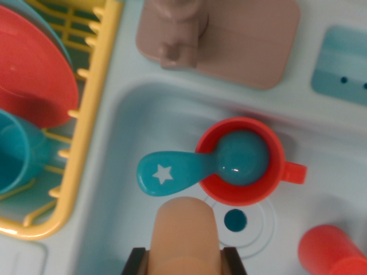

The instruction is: Pick detergent from the sink

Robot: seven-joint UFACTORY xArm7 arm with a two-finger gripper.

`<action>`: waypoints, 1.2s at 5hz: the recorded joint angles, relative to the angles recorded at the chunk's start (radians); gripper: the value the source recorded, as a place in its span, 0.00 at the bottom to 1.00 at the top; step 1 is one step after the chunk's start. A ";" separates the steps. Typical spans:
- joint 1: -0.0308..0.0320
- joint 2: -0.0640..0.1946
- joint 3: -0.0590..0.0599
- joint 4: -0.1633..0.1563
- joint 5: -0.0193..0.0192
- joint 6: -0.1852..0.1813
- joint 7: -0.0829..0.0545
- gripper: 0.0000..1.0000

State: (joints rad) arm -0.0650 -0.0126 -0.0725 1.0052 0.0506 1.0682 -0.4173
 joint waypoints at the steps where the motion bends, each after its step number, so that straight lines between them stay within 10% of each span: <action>1: 0.0001 -0.014 0.000 0.033 -0.0023 0.047 0.003 1.00; 6: 0.0002 -0.043 0.000 0.098 -0.0069 0.141 0.009 1.00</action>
State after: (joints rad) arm -0.0648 -0.0559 -0.0726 1.1031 0.0437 1.2090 -0.4083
